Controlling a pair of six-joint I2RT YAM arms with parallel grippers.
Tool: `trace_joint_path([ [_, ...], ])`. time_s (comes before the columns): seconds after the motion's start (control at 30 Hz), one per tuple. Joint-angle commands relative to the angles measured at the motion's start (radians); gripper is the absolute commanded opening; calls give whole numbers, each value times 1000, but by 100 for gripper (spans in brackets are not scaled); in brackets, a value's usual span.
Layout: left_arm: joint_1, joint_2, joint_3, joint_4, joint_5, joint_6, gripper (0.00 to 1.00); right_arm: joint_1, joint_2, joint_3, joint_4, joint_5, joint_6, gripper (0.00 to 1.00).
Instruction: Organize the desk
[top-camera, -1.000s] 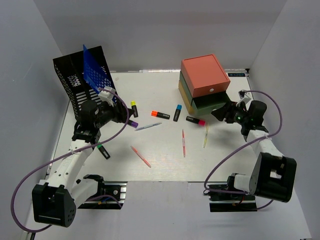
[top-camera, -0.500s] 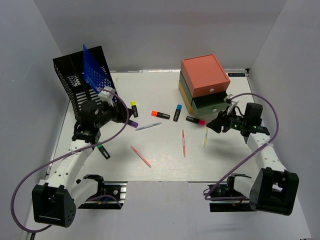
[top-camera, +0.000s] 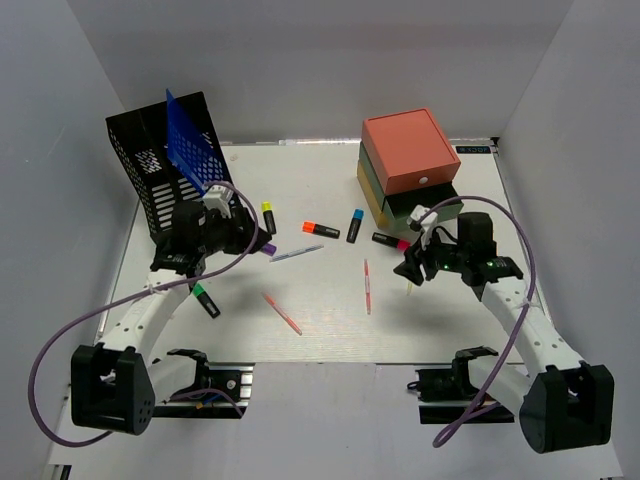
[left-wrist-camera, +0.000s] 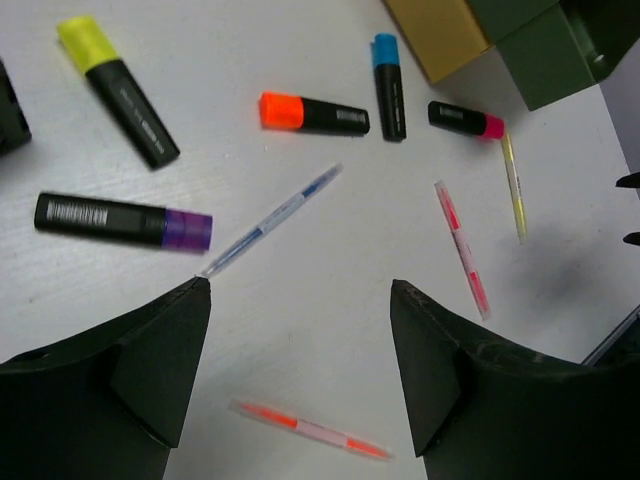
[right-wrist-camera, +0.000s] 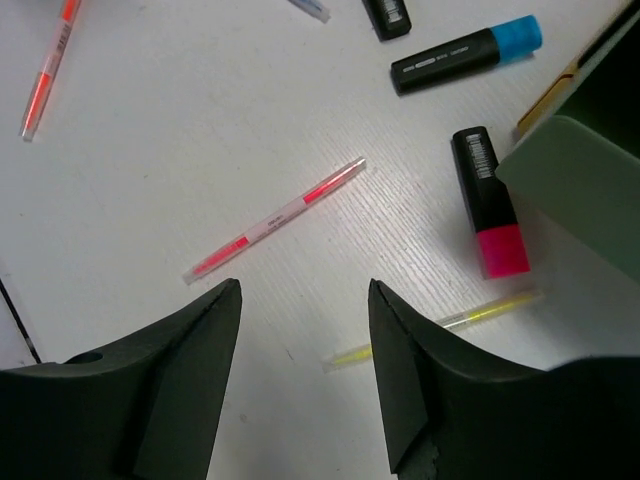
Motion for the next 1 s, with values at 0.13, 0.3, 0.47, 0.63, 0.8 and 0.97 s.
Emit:
trace_joint_path([
  [0.13, 6, -131, -45, -233, -157, -185, 81, 60, -45, 0, -14, 96, 6, 63],
  [0.3, 6, -201, -61, -389, -260, -324, 75, 62, -57, -17, -2, 162, -18, 67],
  [0.47, 6, -240, -18, -530, -431, -409, 60, 64, -60, -24, 13, 168, -15, 65],
  [0.63, 6, -205, 44, -676, -632, -455, 46, 57, -81, -35, 33, 184, -3, 64],
  [0.8, 6, -18, 104, -826, -818, -483, 55, 60, -85, -35, 43, 197, 5, 64],
  [0.97, 6, 52, 65, -798, -857, -470, 60, 56, -91, -38, 44, 204, 5, 64],
])
